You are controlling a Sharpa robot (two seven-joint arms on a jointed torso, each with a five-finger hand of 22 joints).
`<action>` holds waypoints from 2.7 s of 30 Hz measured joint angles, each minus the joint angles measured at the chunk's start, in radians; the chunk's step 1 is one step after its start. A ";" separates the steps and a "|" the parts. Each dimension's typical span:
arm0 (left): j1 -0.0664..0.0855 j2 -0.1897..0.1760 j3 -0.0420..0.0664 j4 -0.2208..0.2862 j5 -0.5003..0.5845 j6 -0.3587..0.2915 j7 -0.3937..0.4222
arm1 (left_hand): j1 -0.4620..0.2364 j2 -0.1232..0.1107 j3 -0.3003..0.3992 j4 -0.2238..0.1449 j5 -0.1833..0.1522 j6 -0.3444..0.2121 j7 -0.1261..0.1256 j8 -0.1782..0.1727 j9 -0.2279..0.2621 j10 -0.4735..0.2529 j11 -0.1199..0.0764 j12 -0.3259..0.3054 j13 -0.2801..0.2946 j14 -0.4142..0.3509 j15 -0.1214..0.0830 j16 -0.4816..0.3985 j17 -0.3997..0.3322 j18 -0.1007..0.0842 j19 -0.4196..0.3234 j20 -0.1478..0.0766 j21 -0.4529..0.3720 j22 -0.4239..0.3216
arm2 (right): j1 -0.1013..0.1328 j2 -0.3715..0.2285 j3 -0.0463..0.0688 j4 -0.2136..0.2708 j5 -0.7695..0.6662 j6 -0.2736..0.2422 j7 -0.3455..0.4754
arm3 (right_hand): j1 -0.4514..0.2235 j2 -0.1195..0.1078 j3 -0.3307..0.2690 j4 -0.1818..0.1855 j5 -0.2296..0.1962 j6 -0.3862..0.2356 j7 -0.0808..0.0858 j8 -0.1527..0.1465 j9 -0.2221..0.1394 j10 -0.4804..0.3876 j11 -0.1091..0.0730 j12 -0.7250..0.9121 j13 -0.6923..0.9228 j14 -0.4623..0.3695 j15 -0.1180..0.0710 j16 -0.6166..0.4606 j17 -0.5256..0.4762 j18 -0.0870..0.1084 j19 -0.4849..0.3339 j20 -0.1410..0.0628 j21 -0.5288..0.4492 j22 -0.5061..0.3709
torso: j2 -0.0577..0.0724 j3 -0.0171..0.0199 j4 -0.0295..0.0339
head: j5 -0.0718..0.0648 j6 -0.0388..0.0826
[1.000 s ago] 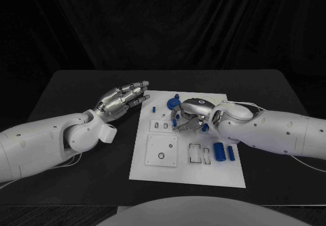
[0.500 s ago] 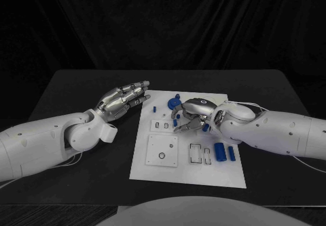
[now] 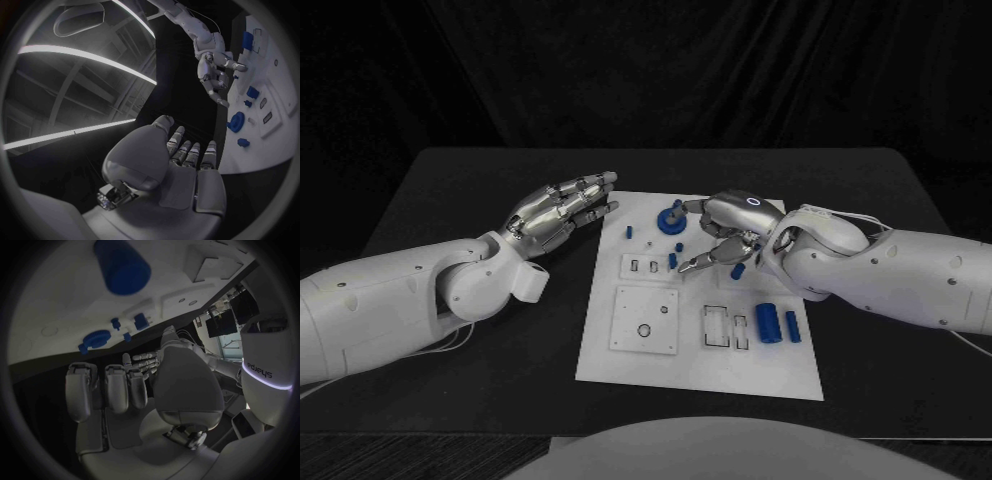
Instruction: Assemble the parts on the task board
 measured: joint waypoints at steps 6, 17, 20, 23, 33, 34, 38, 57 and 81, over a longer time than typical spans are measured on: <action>0.000 -0.001 0.000 -0.001 -0.014 -0.001 0.009 | -0.021 -0.052 -0.008 -0.019 -0.033 -0.009 -0.002 0.000 0.000 0.020 0.013 0.025 0.008 0.010 0.010 0.007 0.001 0.000 0.013 0.028 0.010 0.006 | 0.044 -0.067 0.001 0.041 0.040 -0.079 0.074 | -0.092 0.036 -0.053 0.000 0.000 0.030 0.000 0.013 -0.009 0.002 -0.005 0.000 0.000 0.001 -0.006 0.009 0.000 0.000 0.000 -0.007 0.001 0.000 | 0.000 0.0007 -0.0008 | 0.000 0.000; 0.045 -0.005 -0.002 -0.012 -0.179 -0.082 0.036 | 0.028 -0.104 -0.043 0.085 -0.239 0.126 0.007 0.057 0.013 0.509 0.118 0.516 0.216 0.593 0.076 0.563 0.207 -0.032 0.579 0.031 0.371 0.177 | 0.101 -0.174 0.001 0.075 0.195 -0.142 0.181 | -0.075 0.244 0.020 -0.012 0.289 0.174 0.001 0.171 0.046 0.002 -0.005 0.000 0.000 0.001 -0.006 0.070 0.000 0.000 0.000 -0.007 0.068 0.000 | -0.002 0.0017 -0.0013 | 0.010 0.000; 0.093 0.016 0.000 -0.033 -0.253 -0.112 0.023 | 0.046 -0.117 -0.054 0.150 -0.290 0.172 0.011 0.079 0.016 0.513 0.080 0.786 0.370 0.618 0.038 0.864 0.353 -0.006 0.695 0.011 0.474 0.231 | 0.105 -0.182 0.000 0.069 0.241 -0.141 0.194 | -0.069 0.250 0.020 -0.011 0.299 0.178 0.005 0.189 0.054 0.002 -0.005 0.000 0.000 0.001 -0.006 0.070 0.000 0.000 0.000 -0.007 0.068 0.000 | -0.002 0.0024 -0.0005 | 0.010 0.000; 0.135 0.036 0.001 -0.055 -0.342 -0.133 -0.007 | 0.022 -0.122 -0.089 0.164 -0.345 0.174 0.012 0.094 0.016 0.571 0.022 1.029 0.520 0.677 -0.018 1.152 0.498 0.001 0.796 -0.017 0.616 0.314 | 0.107 -0.182 0.000 0.058 0.277 -0.135 0.200 | -0.058 0.261 0.020 -0.011 0.299 0.178 0.005 0.198 0.059 0.002 -0.005 0.000 0.000 0.001 -0.006 0.070 0.000 0.000 0.000 -0.007 0.068 0.000 | -0.004 0.0035 0.0000 | 0.007 0.000; 0.255 0.121 0.002 -0.092 -0.749 -0.125 -0.278 | -0.125 -0.070 -0.187 0.161 -0.501 0.354 0.026 0.197 0.031 1.318 0.009 1.435 1.298 1.462 -0.082 1.565 1.305 -0.056 1.137 -0.090 1.293 1.024 | 0.108 -0.161 0.000 0.015 0.346 -0.064 0.189 | -0.016 0.290 0.020 -0.011 0.337 0.168 0.007 0.220 0.070 0.002 -0.005 0.000 0.001 0.001 -0.006 0.070 0.000 0.000 0.000 -0.007 0.054 0.000 | -0.011 0.0143 -0.0108 | 0.017 0.000; 0.262 0.131 0.002 -0.092 -0.777 -0.115 -0.314 | -0.144 -0.066 -0.194 0.163 -0.511 0.385 0.023 0.201 0.034 1.346 0.010 1.447 1.301 1.464 -0.084 1.565 1.307 -0.079 1.227 -0.090 1.372 1.156 | 0.107 -0.158 0.000 0.011 0.349 -0.054 0.186 | -0.007 0.292 0.020 -0.011 0.346 0.166 0.009 0.225 0.071 0.002 -0.005 0.000 0.001 0.001 -0.006 0.070 0.000 0.000 0.000 -0.007 0.054 0.000 | -0.012 0.0165 -0.0131 | 0.021 0.000; 0.283 0.173 0.001 -0.091 -0.861 -0.059 -0.463 | -0.182 -0.057 -0.206 0.162 -0.513 0.499 -0.007 0.218 0.053 1.421 -0.034 1.543 1.301 1.468 -0.104 1.565 1.307 -0.110 1.399 -0.100 1.497 1.297 | 0.102 -0.152 0.000 0.000 0.360 -0.017 0.170 | 0.006 0.302 0.020 -0.011 0.381 0.164 0.011 0.232 0.072 0.002 -0.005 0.000 0.001 0.000 -0.001 0.070 0.000 0.000 0.002 -0.005 0.048 0.000 | -0.016 0.0225 -0.0199 | 0.031 0.000; 0.307 0.438 0.001 -0.232 -0.959 0.274 -0.970 | -0.228 -0.064 -0.188 0.160 -0.480 0.663 -0.062 0.173 0.102 1.425 -0.105 1.538 1.300 1.470 -0.159 1.565 1.307 -0.125 1.454 -0.151 1.522 1.300 | 0.096 -0.143 0.000 0.013 0.375 0.058 0.124 | 0.010 0.298 0.017 -0.009 0.392 0.164 0.011 0.232 0.072 0.002 0.003 0.000 0.000 0.000 0.000 0.070 0.000 0.000 0.004 -0.004 0.048 -0.001 | -0.023 0.0586 -0.0448 | 0.059 0.000; 0.284 0.523 0.001 -0.323 -0.888 0.337 -1.119 | -0.222 -0.080 -0.135 0.132 -0.398 0.679 -0.061 0.105 0.113 1.432 -0.112 1.538 1.299 1.468 -0.164 1.565 1.307 -0.125 1.454 -0.158 1.522 1.300 | 0.096 -0.135 0.000 0.022 0.377 0.056 0.123 | 0.010 0.298 0.017 -0.009 0.392 0.161 0.014 0.232 0.072 0.002 0.003 0.000 0.000 0.000 0.000 0.070 0.000 0.000 0.004 -0.004 0.044 0.000 | -0.023 0.0614 -0.0654 | 0.090 0.000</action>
